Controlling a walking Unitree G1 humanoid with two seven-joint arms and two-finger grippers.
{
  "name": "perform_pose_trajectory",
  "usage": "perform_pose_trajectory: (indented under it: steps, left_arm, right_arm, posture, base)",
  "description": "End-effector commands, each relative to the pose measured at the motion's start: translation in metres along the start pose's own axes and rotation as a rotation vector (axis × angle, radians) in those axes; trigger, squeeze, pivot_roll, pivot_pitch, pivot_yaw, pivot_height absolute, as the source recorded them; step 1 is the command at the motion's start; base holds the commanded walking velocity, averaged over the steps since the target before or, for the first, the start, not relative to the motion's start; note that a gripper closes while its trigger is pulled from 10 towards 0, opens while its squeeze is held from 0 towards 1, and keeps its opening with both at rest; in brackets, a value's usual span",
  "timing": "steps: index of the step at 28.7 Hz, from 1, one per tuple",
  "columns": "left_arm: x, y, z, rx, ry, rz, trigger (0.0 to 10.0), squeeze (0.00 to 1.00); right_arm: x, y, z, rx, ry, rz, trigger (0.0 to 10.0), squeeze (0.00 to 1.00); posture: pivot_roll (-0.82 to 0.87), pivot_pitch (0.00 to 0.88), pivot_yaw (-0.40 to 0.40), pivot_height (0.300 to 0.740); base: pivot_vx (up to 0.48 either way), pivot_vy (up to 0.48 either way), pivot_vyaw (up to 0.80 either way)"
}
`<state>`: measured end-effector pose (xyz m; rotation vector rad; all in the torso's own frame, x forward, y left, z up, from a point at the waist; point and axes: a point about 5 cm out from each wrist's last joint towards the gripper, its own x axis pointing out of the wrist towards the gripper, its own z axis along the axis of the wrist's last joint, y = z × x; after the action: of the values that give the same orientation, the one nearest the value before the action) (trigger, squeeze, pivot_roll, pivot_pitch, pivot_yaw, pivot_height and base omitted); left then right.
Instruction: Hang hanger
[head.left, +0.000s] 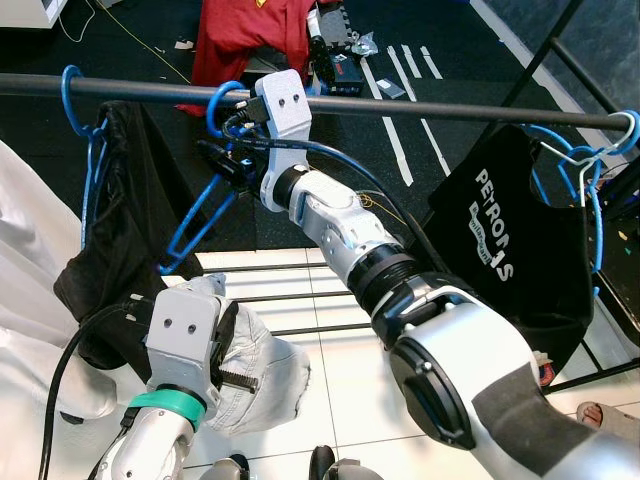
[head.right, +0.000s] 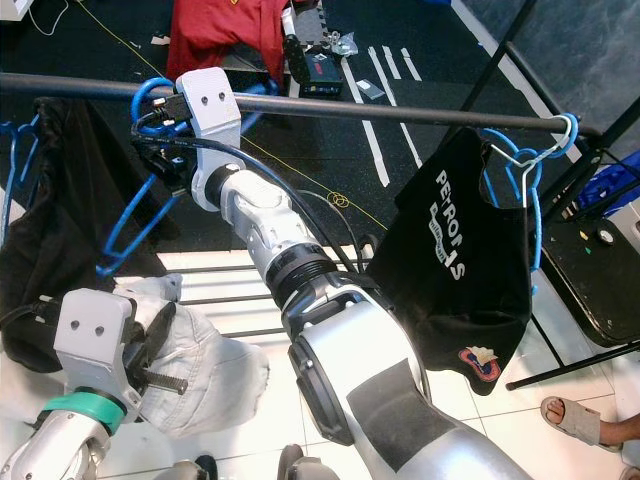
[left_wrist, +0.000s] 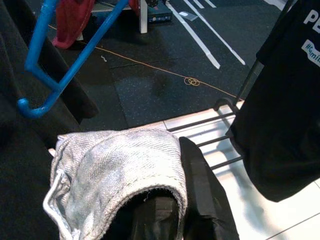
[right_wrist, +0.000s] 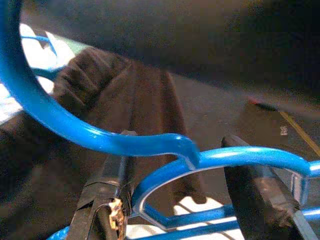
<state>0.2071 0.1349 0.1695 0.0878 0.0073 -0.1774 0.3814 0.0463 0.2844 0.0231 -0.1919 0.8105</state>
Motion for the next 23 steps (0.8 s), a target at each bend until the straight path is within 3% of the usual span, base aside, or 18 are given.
perform_pose_trajectory:
  steps: [1, 3, 4, 5, 6, 7, 9, 14, 16, 22, 23]
  left_arm:
    - [0.0, -0.003, -0.001, -0.004, 0.0, -0.013, 10.0, 0.0]
    - [0.001, -0.003, -0.001, -0.004, 0.0, -0.019, 10.0, 0.0]
    - [0.002, -0.003, -0.001, -0.004, -0.001, -0.025, 10.0, 0.0]
    - [0.002, -0.003, -0.001, -0.004, -0.001, -0.025, 10.0, 0.0]
    - [0.003, -0.003, -0.001, -0.004, -0.001, -0.03, 10.0, 0.0]
    - [0.003, -0.003, -0.001, -0.004, -0.001, -0.03, 10.0, 0.0]
    - [0.005, -0.004, -0.001, -0.003, -0.003, -0.039, 10.0, 0.0]
    - [0.006, -0.004, -0.001, -0.001, -0.004, -0.05, 10.0, 0.0]
    - [0.007, -0.005, -0.001, 0.0, -0.003, -0.06, 10.0, 0.0]
    - [0.009, -0.004, -0.001, 0.004, -0.004, -0.069, 10.0, 0.0]
    - [0.009, -0.003, -0.001, 0.006, -0.004, -0.072, 10.0, 0.0]
  right_arm:
    - [0.01, 0.038, -0.012, 0.0, 0.026, 0.059, 10.0, 0.0]
    - [0.008, 0.034, -0.015, -0.036, 0.037, 0.029, 10.0, 0.0]
    - [0.007, 0.031, -0.018, -0.047, 0.046, -0.002, 9.4, 0.0]
    - [0.007, 0.031, -0.018, -0.047, 0.046, -0.002, 9.4, 0.0]
    - [0.005, 0.026, -0.02, -0.061, 0.049, -0.035, 8.4, 0.0]
    - [0.005, 0.026, -0.02, -0.061, 0.049, -0.035, 8.4, 0.0]
    - [0.0, 0.016, -0.02, -0.055, 0.019, -0.104, 10.0, 0.0]
    - [-0.007, 0.005, -0.015, -0.066, -0.044, -0.152, 10.0, 0.0]
    - [-0.02, -0.005, -0.011, -0.081, -0.103, -0.161, 10.0, 0.0]
    - [-0.047, -0.016, -0.011, -0.113, -0.149, -0.181, 10.0, 0.0]
    - [-0.06, -0.023, -0.012, -0.141, -0.157, -0.214, 10.0, 0.0]
  posture:
    - [0.09, 0.179, -0.072, 0.74]
    - [0.08, 0.176, -0.066, 0.74]
    - [0.08, 0.175, -0.065, 0.74]
    - [0.08, 0.175, -0.065, 0.74]
    - [0.07, 0.173, -0.062, 0.74]
    - [0.07, 0.173, -0.062, 0.74]
    - [0.06, 0.171, -0.058, 0.74]
    - [0.05, 0.17, -0.051, 0.74]
    - [0.05, 0.171, -0.04, 0.74]
    - [0.04, 0.171, -0.033, 0.74]
    - [0.03, 0.173, -0.024, 0.74]
  base:
    - [0.0, 0.0, 0.0]
    - [0.0, 0.0, 0.0]
    - [0.0, 0.0, 0.0]
    - [0.0, 0.0, 0.0]
    - [0.0, 0.0, 0.0]
    - [0.0, 0.0, 0.0]
    - [0.0, 0.0, 0.0]
    - [0.0, 0.0, 0.0]
    - [0.0, 0.0, 0.0]
    - [0.0, 0.0, 0.0]
    - [0.0, 0.0, 0.0]
